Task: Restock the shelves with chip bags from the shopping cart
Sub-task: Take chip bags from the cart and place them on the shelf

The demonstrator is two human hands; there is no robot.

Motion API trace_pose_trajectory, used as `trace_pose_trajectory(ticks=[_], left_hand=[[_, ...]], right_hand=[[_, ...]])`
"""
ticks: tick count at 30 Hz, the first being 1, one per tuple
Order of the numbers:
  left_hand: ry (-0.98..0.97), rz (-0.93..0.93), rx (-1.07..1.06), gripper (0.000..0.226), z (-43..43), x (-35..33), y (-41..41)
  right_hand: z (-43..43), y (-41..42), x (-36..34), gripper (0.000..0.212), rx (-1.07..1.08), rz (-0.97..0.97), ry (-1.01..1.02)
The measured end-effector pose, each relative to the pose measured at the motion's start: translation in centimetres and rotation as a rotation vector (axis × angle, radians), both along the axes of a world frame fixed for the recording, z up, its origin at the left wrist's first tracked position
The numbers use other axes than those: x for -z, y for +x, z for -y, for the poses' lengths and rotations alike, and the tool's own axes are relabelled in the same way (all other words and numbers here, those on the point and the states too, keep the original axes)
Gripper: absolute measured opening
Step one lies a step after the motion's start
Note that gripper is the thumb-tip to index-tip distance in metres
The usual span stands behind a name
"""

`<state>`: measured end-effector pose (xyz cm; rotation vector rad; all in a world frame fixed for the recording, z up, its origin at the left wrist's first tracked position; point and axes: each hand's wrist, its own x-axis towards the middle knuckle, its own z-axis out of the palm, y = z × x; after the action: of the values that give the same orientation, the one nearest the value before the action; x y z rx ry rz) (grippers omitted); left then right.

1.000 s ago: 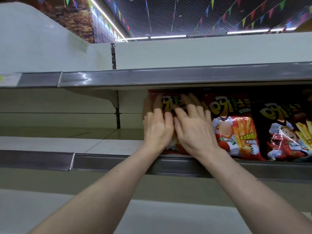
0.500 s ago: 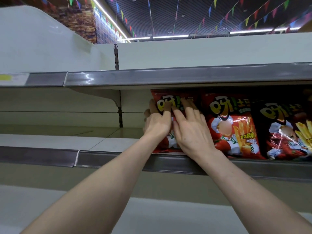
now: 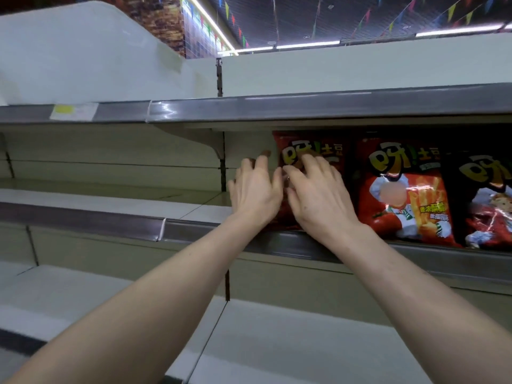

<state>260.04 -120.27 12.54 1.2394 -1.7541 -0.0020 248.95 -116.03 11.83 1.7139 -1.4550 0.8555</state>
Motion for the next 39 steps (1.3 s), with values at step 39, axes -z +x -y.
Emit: trace_pose_trajectory(ticks=[39], left_hand=[[0.988, -0.140, -0.892, 0.053, -25.2, 27.4, 56.9]], right_hand=[[-10.9, 52.1, 26.5, 0.033, -1.053, -0.485, 0.806]])
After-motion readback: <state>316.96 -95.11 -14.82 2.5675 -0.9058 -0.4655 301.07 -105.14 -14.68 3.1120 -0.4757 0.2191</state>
